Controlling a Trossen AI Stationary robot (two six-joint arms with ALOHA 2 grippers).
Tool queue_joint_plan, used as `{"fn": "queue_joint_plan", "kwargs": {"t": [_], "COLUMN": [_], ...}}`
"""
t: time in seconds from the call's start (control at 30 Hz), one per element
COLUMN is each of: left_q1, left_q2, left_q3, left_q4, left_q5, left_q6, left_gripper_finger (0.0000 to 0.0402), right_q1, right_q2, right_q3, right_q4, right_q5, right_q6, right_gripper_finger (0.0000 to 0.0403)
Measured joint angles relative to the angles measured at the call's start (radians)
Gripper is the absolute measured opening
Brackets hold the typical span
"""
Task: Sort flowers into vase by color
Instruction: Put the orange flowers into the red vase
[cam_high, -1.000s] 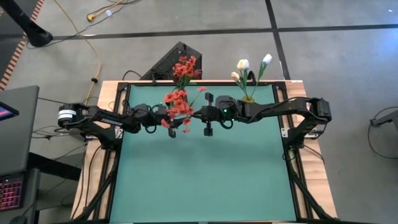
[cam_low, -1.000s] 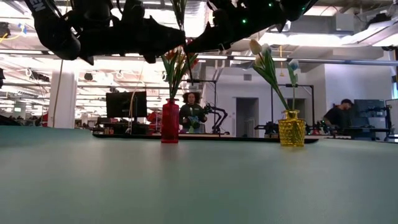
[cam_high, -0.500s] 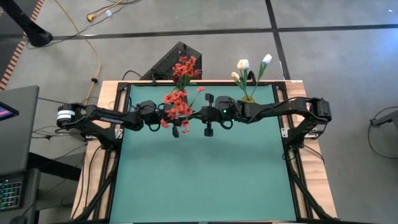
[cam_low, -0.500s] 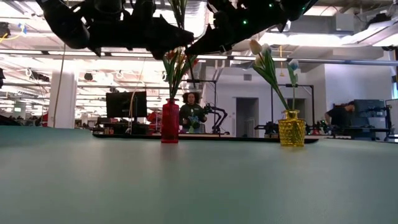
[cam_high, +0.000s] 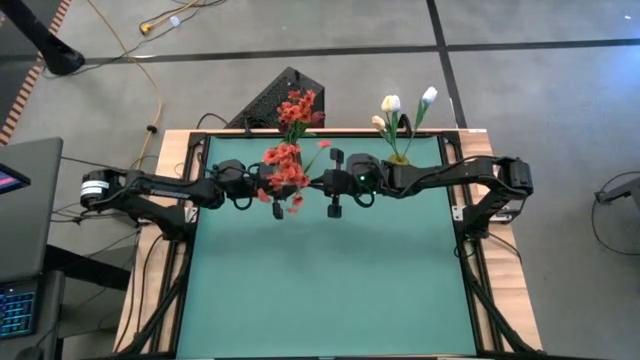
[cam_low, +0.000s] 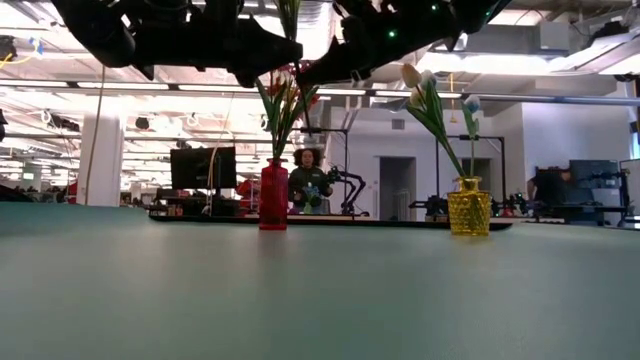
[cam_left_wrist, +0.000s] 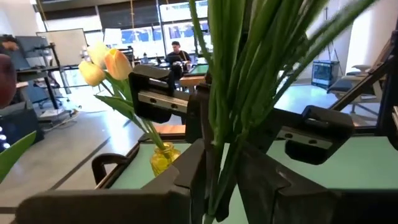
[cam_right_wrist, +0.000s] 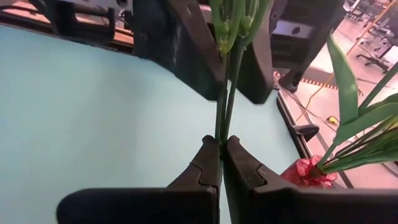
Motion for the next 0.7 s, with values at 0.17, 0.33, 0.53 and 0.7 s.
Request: {"fn": "queue_joint_plan", "kwargs": {"t": [0.17,0.33,0.53,0.7], "left_q1": [0.000,0.000,0.000,0.007], "left_q2": [0.000,0.000,-0.027,-0.162], "left_q3": [0.000,0.000,0.000,0.000], "left_q4": [0.000,-0.001,-0.051,-0.199], "left_q5": [-0.012,-0.026,-0.078,-0.148], "left_q6": [0.011,0.031,0.068,0.112], "left_gripper_finger": [0.0021,0.0003,0.0001,0.0001], "right_q1": [0.000,0.000,0.000,-0.023], "right_q2": [0.000,0.000,0.000,-0.001], "right_q3": [0.000,0.000,0.000,-0.002], "right_q4": [0.017,0.019,0.038,0.001], "right_q5": [0.000,0.000,0.001,0.000], "right_q6": [-0.001,0.001,-0.012,-0.048], "right_gripper_finger": [0.0051,0.0087,0.0154,0.0204]}}
